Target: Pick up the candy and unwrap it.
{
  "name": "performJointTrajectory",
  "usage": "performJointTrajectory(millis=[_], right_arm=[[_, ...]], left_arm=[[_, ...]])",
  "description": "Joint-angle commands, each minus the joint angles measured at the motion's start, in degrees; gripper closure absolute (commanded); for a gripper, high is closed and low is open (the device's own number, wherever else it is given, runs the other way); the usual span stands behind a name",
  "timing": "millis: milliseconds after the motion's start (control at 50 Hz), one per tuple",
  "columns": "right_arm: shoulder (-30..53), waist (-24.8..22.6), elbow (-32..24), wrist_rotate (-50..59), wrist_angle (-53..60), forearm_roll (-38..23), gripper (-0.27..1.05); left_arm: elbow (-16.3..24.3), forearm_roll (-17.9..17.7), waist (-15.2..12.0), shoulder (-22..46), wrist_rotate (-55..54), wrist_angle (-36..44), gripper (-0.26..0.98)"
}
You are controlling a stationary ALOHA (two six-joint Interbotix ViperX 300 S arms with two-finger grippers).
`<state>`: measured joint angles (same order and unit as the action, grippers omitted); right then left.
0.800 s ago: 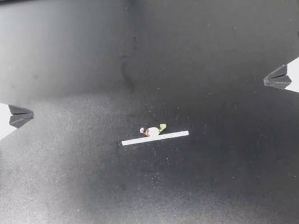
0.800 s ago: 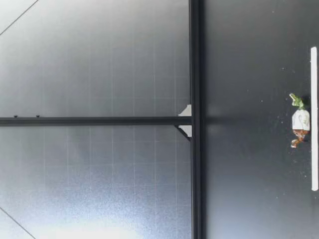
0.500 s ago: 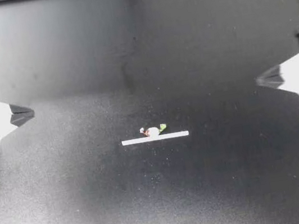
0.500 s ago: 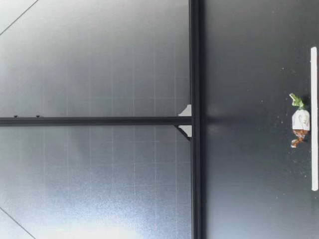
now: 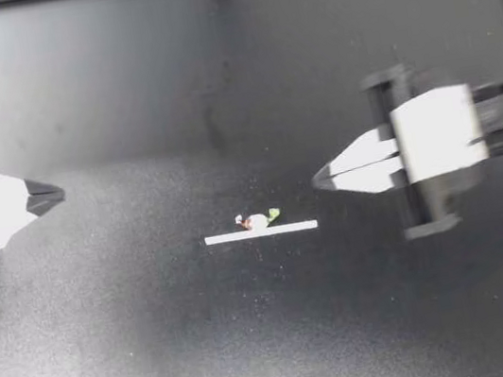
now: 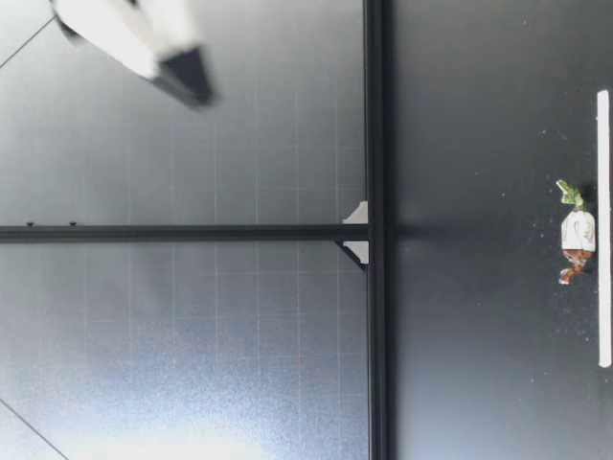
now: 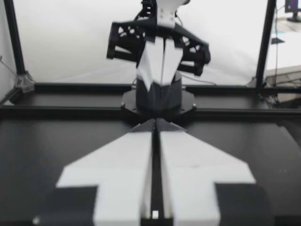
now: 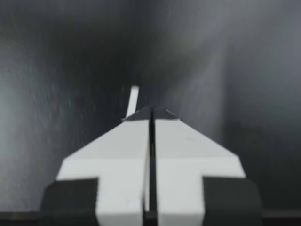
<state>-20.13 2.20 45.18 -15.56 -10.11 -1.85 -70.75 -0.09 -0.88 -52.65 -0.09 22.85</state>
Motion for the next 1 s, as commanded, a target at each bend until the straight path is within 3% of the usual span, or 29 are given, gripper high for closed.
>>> performJointTrajectory(millis=[0, 140, 320, 380, 620, 980], right_arm=[[3.6, 0.4, -3.5, -1.1, -2.5, -0.3, 0.87], [9.6, 0.4, -6.9, -1.8, -6.6, -0.5, 0.74], [17.1, 0.4, -10.9, -1.8, -10.4, -0.6, 0.3], [19.5, 0.4, -12.3, -1.8, -11.5, -0.8, 0.21], [26.7, 1.3, -17.3, -1.9, -16.7, -1.5, 0.26], [32.3, 1.7, -19.5, -2.4, -16.9, -1.6, 0.27]], left_arm=[[0.6, -0.1, -0.1, 0.9, 0.2, 0.7, 0.84], [0.6, -0.1, -0.1, 1.1, 0.2, 1.0, 0.84], [0.2, -0.1, -0.2, 1.1, 0.1, 1.0, 0.84], [0.0, -0.2, -0.2, 1.1, 0.0, 1.0, 0.84], [-0.4, -0.2, -0.2, 1.2, -0.2, 1.1, 0.84], [-0.9, -0.1, -0.2, 1.2, -0.1, 1.1, 0.84]])
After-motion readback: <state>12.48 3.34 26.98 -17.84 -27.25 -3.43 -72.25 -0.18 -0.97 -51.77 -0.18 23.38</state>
